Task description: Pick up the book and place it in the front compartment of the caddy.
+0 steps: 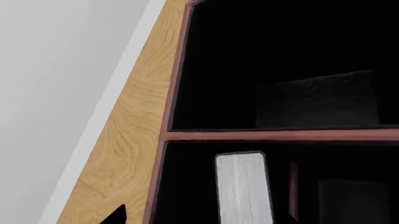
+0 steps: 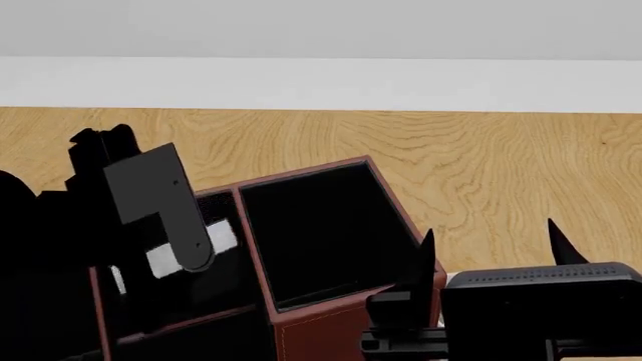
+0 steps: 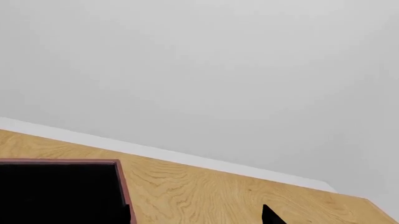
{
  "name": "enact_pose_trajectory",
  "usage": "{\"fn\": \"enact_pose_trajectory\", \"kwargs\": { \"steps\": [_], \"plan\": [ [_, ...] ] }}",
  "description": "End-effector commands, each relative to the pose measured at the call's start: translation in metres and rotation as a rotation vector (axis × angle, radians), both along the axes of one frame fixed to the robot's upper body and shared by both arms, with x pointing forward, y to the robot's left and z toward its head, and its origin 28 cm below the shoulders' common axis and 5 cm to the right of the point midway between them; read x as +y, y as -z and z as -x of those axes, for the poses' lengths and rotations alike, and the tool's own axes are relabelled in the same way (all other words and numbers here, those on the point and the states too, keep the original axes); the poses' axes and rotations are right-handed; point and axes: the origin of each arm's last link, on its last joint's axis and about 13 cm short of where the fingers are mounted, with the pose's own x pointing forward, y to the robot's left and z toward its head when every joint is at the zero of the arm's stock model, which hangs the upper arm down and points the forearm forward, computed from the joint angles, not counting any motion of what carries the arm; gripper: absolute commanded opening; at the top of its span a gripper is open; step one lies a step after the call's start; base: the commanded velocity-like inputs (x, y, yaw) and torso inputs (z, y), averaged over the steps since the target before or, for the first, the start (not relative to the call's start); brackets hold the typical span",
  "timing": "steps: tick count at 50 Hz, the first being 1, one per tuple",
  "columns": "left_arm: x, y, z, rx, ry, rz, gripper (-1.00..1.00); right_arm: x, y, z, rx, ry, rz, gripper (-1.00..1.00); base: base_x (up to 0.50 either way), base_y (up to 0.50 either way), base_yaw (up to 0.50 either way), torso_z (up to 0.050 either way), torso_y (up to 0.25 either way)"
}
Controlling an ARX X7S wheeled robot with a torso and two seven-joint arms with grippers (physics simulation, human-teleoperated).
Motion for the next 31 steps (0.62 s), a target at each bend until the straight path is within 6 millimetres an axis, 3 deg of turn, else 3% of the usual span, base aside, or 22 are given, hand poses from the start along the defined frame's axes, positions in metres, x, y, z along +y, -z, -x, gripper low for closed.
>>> {"fn": "enact_pose_trajectory", "kwargs": {
  "steps": [1,13,21,31],
  "plan": [
    [0.004,-0.006,0.000,-0.078,-0.035,-0.003,1.00,0.000,0.001,0.000,0.002,-0.002,-0.001,1.00,0.00,0.00,0.00,0.000,0.000],
    [0.003,-0.025,0.017,-0.134,-0.017,0.019,1.00,0.000,0.002,0.001,0.003,-0.001,-0.001,1.00,0.00,0.00,0.00,0.000,0.000],
    [-0.003,-0.044,0.050,-0.197,0.044,0.088,1.00,0.001,0.002,0.001,0.002,-0.003,-0.003,1.00,0.00,0.00,0.00,0.000,0.000],
    [-0.002,-0.053,0.080,-0.262,0.059,0.207,1.00,0.001,0.001,0.002,-0.001,-0.001,-0.002,1.00,0.00,0.00,0.00,0.000,0.000]
  ]
}}
